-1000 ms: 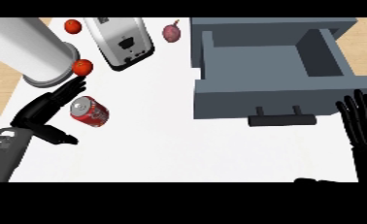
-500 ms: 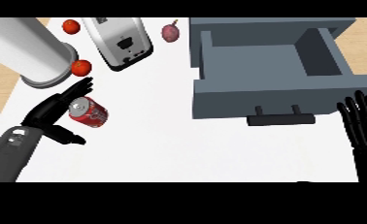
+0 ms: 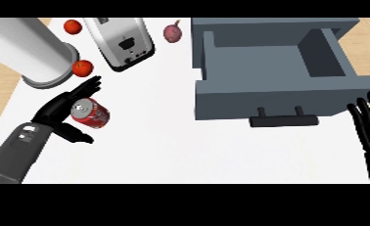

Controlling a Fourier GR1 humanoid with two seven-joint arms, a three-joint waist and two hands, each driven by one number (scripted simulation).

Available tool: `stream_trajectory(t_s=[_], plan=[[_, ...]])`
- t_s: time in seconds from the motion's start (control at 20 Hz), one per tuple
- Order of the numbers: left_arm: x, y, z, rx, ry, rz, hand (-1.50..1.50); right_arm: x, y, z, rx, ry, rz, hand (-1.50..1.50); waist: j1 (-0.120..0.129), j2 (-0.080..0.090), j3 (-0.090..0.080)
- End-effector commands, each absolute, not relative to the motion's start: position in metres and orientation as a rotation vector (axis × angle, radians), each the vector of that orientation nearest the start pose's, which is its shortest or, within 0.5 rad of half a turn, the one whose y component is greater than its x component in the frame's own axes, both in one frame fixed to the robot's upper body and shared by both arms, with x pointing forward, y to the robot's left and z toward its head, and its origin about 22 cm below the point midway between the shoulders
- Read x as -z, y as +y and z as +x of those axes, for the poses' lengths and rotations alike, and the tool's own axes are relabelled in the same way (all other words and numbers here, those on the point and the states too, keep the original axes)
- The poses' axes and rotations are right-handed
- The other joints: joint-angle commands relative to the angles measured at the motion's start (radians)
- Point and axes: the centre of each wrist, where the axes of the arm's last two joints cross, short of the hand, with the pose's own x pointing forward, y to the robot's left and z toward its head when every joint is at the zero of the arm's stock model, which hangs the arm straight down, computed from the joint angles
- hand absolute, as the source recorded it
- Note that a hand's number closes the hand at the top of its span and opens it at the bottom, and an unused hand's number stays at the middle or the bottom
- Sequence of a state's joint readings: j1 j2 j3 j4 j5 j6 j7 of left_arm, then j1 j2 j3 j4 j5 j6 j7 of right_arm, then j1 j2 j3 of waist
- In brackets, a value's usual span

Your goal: Pick up the can, place it into the drawer and close the drawer

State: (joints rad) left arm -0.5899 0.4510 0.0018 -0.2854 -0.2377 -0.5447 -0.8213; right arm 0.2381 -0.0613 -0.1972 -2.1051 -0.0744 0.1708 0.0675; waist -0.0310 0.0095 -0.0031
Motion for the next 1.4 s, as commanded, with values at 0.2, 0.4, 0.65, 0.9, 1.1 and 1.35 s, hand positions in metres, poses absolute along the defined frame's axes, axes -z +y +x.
stream_trajectory(t_s=[0.2,0.4,0.65,0.9,1.1,1.35], plan=[[0.064,0.356,0.334,0.590,-1.461,-0.461,-1.50,-0.087,-0.286,0.178,-0.010,-1.796,-0.159,-1.50,0.014,-0.002,0.001],[0.077,0.367,0.316,0.583,-1.506,-0.434,-1.50,-0.097,-0.288,0.152,-0.024,-1.819,-0.124,-1.50,-0.007,0.002,-0.001],[0.076,0.357,0.323,0.585,-1.495,-0.491,-1.50,-0.100,-0.286,0.146,-0.009,-1.813,-0.132,-1.50,-0.005,0.000,-0.001],[0.079,0.340,0.327,0.577,-1.502,-0.560,1.50,-0.095,-0.293,0.142,0.015,-1.818,-0.127,-1.50,0.000,-0.002,0.000],[0.074,0.337,0.333,0.584,-1.459,-0.603,1.50,-0.092,-0.299,0.149,0.024,-1.827,-0.132,-1.50,0.010,-0.005,0.002],[0.070,0.313,0.345,0.489,-1.541,-0.538,1.50,-0.096,-0.305,0.138,0.029,-1.818,-0.172,-1.50,0.017,-0.009,0.003]])
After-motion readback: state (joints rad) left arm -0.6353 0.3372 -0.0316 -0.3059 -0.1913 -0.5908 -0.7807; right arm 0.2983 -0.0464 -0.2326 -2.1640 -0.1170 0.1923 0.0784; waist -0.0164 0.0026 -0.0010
